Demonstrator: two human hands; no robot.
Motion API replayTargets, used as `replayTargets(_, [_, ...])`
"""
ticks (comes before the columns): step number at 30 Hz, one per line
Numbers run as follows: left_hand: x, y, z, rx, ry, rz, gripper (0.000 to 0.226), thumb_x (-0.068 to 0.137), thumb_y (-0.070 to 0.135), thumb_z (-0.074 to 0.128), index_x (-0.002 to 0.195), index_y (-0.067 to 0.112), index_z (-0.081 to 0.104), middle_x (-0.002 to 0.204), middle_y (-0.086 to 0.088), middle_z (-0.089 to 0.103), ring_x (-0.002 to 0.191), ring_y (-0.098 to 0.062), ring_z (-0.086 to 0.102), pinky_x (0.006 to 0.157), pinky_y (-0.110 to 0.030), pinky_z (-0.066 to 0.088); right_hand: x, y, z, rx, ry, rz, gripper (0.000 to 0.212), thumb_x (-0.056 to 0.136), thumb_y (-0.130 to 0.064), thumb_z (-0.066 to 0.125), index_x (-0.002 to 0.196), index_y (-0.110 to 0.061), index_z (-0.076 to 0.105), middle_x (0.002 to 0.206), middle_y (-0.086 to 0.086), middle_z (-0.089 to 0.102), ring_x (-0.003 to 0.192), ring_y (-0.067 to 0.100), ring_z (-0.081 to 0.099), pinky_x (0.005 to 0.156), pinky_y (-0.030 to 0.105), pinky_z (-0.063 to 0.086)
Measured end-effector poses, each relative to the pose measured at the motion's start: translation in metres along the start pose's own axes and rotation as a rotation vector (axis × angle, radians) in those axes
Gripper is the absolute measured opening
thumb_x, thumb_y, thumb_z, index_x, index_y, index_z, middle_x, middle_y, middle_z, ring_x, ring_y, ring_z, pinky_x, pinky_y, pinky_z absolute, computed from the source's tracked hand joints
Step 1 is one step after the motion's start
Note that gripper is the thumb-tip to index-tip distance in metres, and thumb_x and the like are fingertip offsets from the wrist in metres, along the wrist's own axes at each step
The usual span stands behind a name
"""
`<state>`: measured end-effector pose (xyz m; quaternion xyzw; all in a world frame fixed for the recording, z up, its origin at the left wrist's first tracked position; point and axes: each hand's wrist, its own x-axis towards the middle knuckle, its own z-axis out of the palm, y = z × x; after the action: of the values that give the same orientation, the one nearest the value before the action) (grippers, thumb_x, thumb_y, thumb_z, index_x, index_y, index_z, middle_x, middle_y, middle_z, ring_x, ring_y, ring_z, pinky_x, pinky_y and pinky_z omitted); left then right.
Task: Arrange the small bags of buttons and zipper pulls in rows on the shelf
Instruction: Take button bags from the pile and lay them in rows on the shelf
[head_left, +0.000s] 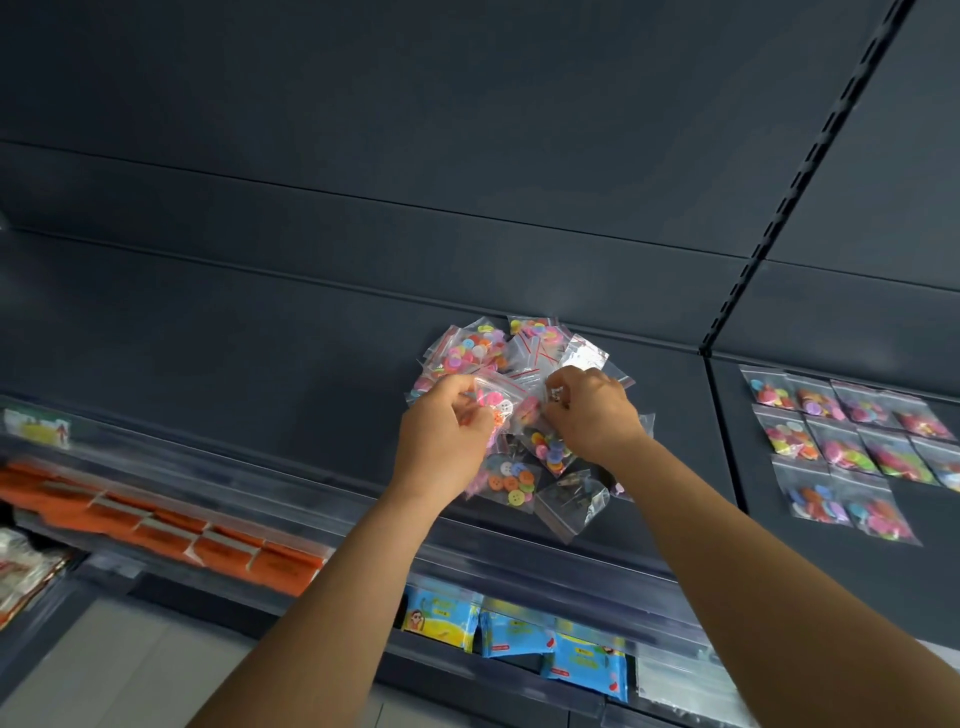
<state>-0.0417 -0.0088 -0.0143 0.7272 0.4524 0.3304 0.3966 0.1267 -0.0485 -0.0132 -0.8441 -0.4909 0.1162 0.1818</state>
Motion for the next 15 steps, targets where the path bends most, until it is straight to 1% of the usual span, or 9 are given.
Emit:
replayTargets(2, [0.001,0.000,-0.001,0.003,-0.001,0.012,0.011,0.087,0.019,0.061,0.098,0.021,0.064,0.081,0.017,0.062,0.074,0.003,0.059,0.060,-0.007,0.043,0.003,0.000,0.000,0.003,-0.005,0.008,0.034,0.089,-0.027,0.058,0.122,-0.021,0.055,0.118,0.009,0.055,0.113,0.029,0.048,0.091,0.039,0.045])
replayTargets(3, [0.002,0.000,-0.002,-0.005,-0.003,0.013,0.008,0.087,0.020,0.060,0.094,0.019,0.065,0.080,0.015,0.063,0.073,0.000,0.060,0.061,-0.011,0.046,0.004,-0.001,-0.001,0.009,-0.015,0.013,0.035,0.088,-0.028,0.059,0.122,-0.022,0.055,0.118,0.009,0.055,0.113,0.029,0.049,0.092,0.040,0.047])
replayTargets(5, [0.003,0.001,-0.002,-0.030,-0.004,0.005,0.009,0.088,0.023,0.060,0.089,0.016,0.064,0.077,0.009,0.064,0.071,-0.010,0.062,0.063,-0.025,0.054,0.006,-0.002,-0.002,0.026,-0.033,0.028,0.034,0.087,-0.029,0.060,0.120,-0.024,0.055,0.117,0.007,0.056,0.112,0.028,0.050,0.093,0.042,0.048])
replayTargets(7, [0.003,0.002,-0.003,-0.038,-0.004,-0.005,0.011,0.088,0.026,0.059,0.089,0.016,0.064,0.078,0.003,0.066,0.074,-0.016,0.064,0.067,-0.035,0.057,0.006,-0.003,-0.002,0.048,-0.015,0.028,0.024,0.085,-0.027,0.062,0.109,-0.025,0.059,0.112,0.005,0.057,0.108,0.026,0.052,0.090,0.041,0.050])
replayTargets(9, [0.004,0.003,-0.005,-0.042,0.001,-0.011,0.013,0.088,0.027,0.059,0.092,0.016,0.064,0.082,0.000,0.067,0.077,-0.018,0.065,0.068,-0.040,0.057,0.006,-0.003,-0.002,0.099,0.034,0.015,0.007,0.085,-0.024,0.062,0.092,-0.024,0.060,0.104,0.003,0.061,0.098,0.023,0.056,0.080,0.035,0.052])
replayTargets(10, [0.004,0.003,-0.006,-0.041,0.004,-0.012,0.013,0.087,0.027,0.059,0.093,0.016,0.064,0.082,0.000,0.067,0.078,-0.019,0.065,0.069,-0.042,0.057,0.005,-0.003,-0.004,0.150,0.064,0.008,0.003,0.085,-0.022,0.062,0.086,-0.023,0.060,0.098,0.001,0.064,0.090,0.021,0.058,0.071,0.030,0.052])
replayTargets(12, [0.005,0.004,-0.008,-0.037,0.011,-0.003,0.012,0.087,0.027,0.060,0.090,0.017,0.065,0.081,0.000,0.068,0.077,-0.018,0.065,0.070,-0.043,0.056,0.003,-0.004,-0.008,0.299,0.126,0.002,0.009,0.084,-0.019,0.062,0.076,-0.021,0.057,0.081,-0.004,0.064,0.073,0.015,0.059,0.057,0.023,0.046])
replayTargets(13, [0.006,0.006,-0.009,-0.044,0.014,0.004,0.012,0.086,0.027,0.060,0.088,0.017,0.066,0.080,0.002,0.068,0.077,-0.017,0.065,0.070,-0.042,0.057,0.001,-0.005,-0.011,0.396,0.156,0.003,0.011,0.084,-0.017,0.062,0.074,-0.020,0.058,0.077,-0.005,0.064,0.069,0.014,0.058,0.055,0.021,0.044])
replayTargets(15, [0.007,0.009,-0.010,-0.076,0.018,0.017,0.012,0.086,0.027,0.061,0.085,0.018,0.069,0.077,0.004,0.069,0.076,-0.014,0.066,0.070,-0.038,0.057,-0.003,-0.010,-0.020,0.596,0.220,0.000,0.011,0.083,-0.014,0.064,0.074,-0.020,0.061,0.074,-0.005,0.066,0.067,0.010,0.059,0.060,0.019,0.046])
